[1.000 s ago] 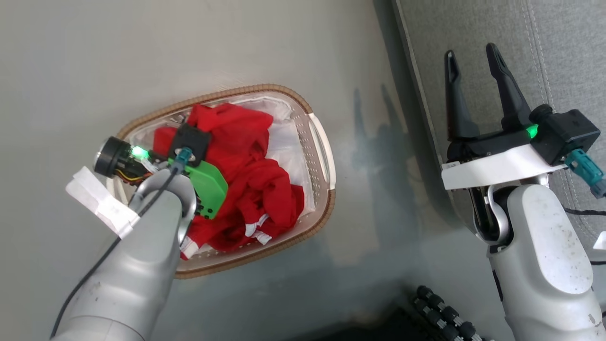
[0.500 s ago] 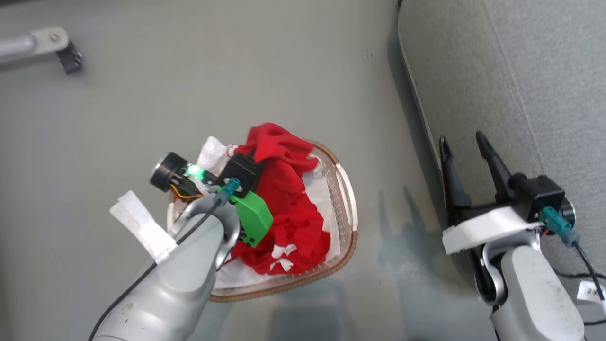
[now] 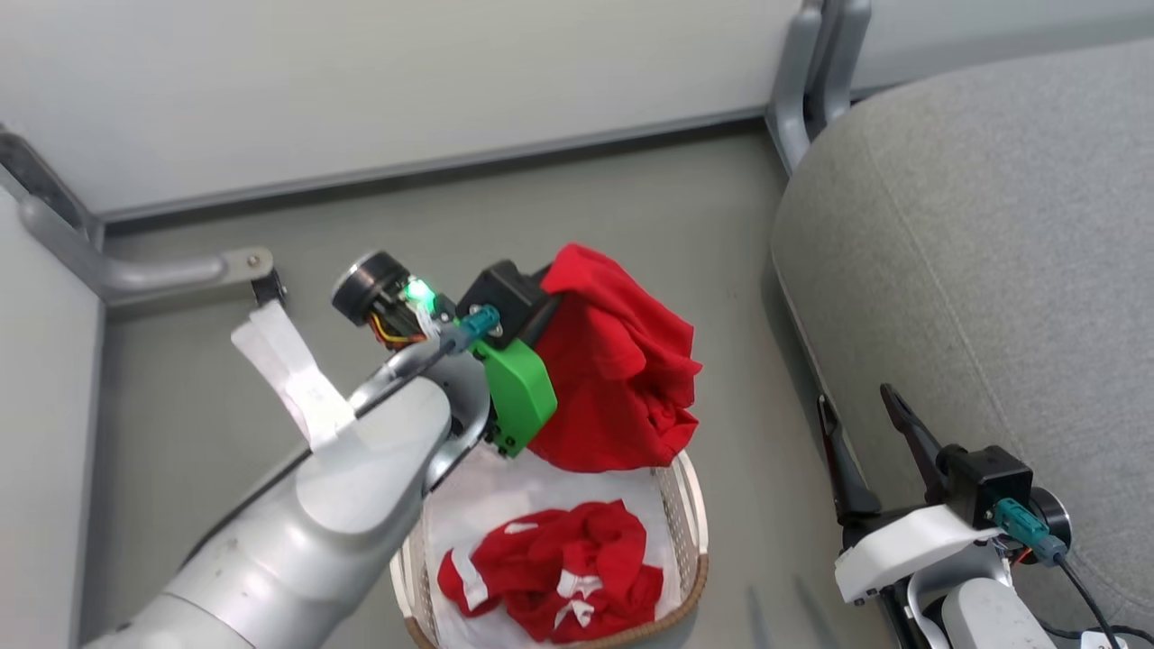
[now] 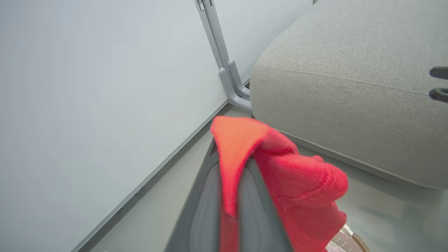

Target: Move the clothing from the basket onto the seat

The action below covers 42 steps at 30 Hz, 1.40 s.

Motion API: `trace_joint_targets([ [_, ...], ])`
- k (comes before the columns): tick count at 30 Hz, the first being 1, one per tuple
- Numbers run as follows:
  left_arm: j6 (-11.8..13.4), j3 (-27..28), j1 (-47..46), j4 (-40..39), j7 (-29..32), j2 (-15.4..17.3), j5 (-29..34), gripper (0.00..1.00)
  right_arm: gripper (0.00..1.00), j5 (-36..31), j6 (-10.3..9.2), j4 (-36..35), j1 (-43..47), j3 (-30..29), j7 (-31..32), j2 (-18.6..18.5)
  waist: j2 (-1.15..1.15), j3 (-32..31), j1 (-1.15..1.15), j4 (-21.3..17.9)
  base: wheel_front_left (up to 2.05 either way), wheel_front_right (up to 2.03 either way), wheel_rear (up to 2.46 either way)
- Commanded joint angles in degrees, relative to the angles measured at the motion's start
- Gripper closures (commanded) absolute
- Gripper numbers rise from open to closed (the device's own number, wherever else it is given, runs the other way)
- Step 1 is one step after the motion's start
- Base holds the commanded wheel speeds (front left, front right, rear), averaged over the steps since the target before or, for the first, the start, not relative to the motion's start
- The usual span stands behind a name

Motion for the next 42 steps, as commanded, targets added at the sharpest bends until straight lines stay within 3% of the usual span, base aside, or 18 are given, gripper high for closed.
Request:
trace_joint_targets([
  [1, -0.10, -0.77, -1.46, -1.14, 0.73, 0.68, -1.15, 1.00, 0.00, 0.08, -0.04, -0.03, 1.18, 0.14, -0.13, -0.27, 0.00, -5.90, 0.01, 0.68, 0.00, 0.00, 0.00],
  [14, -0.08, -3.11, -11.58, -8.03, 4.95, 3.28, -5.05, 1.00, 0.00, -1.69, -0.04, -1.58, -1.39, 2.69, -0.13, -0.26, 0.00, -6.51, 0.01, 0.05, 0.00, 0.00, 0.00],
  [28, 0.04, -4.30, -12.61, -8.85, 4.84, 1.89, -6.02, 1.00, 0.00, -6.20, -0.04, -0.56, -8.40, 5.40, -0.13, -0.25, 0.00, -6.91, 0.01, 0.64, 0.00, 0.00, 0.00],
  [32, 0.02, -4.72, -12.91, -9.14, 4.84, 1.71, -6.29, 1.00, 0.00, -9.04, -0.04, 2.04, -11.72, 7.68, -0.12, -0.24, 0.00, -6.78, 0.01, 0.94, 0.00, 0.00, 0.00],
  [42, -0.02, -6.07, -13.45, -10.11, 4.40, 1.16, -6.96, 1.00, 0.00, -13.02, -0.05, 16.14, -22.25, 14.88, -0.12, -0.32, 0.00, -6.49, 0.01, 2.56, 0.00, 0.00, 0.00],
])
